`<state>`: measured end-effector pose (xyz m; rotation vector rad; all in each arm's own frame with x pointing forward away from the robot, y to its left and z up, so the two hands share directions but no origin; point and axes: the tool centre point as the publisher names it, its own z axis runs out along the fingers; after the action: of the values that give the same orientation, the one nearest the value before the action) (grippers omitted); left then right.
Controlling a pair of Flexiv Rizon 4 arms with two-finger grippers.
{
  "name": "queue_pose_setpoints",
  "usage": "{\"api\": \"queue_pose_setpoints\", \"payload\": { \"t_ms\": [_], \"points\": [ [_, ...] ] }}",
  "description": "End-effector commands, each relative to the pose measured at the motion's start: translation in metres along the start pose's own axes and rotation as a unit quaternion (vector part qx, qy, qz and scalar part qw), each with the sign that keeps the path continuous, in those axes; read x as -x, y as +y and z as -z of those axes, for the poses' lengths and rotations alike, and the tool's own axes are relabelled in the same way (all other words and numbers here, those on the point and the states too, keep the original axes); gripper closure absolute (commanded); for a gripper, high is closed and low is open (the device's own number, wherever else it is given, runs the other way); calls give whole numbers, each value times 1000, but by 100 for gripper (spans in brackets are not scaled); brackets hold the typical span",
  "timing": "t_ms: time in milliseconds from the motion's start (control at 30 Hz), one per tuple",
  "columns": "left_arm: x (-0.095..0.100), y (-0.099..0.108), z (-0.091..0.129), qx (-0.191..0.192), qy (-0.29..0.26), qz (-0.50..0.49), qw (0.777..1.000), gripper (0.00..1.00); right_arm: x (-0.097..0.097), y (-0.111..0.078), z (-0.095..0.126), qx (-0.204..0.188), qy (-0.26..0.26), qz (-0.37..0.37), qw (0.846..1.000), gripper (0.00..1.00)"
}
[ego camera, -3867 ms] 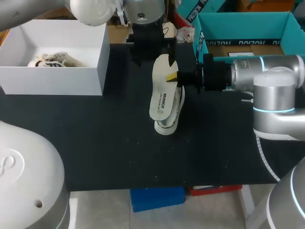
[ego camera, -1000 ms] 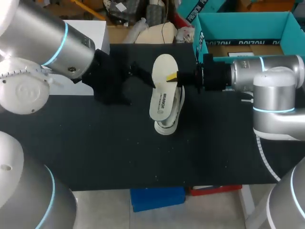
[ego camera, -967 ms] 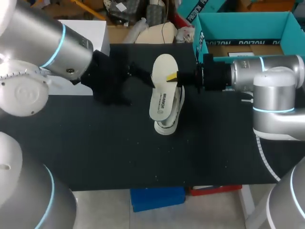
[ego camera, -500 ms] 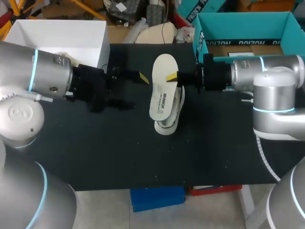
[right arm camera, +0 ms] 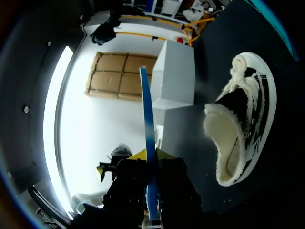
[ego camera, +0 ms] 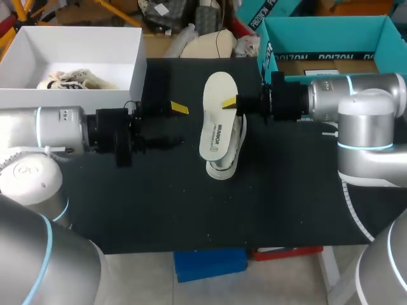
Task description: Take the shoe out of the shoebox, open the shoe tongue, remove and reinsert the insole, then place the shoe into the shoebox
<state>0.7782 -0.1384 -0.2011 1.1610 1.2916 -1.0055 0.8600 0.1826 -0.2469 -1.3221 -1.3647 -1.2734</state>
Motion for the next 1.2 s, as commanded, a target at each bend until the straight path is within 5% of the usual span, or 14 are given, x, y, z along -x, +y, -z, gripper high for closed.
{"api": "queue_pose_setpoints", "payload": {
  "t_ms": [33,567,733,800,1200],
  "points": [
    [-12,17,-8,-9,-138,1,990,0,0,0,-1,1,-1,0,1000,100],
    [-33,41,-71,-49,-102,-67,991,0,0,0,-1,1,-1,0,1000,100],
    [-43,41,-84,-53,-85,-81,992,22,0,0,-1,1,-1,0,1000,100],
    [-44,42,-87,-53,-87,-80,992,52,0,0,-1,1,-1,0,1000,100],
    [-46,39,-97,-70,-104,-82,989,71,0,0,-1,1,-1,0,1000,100]
  ]
}}
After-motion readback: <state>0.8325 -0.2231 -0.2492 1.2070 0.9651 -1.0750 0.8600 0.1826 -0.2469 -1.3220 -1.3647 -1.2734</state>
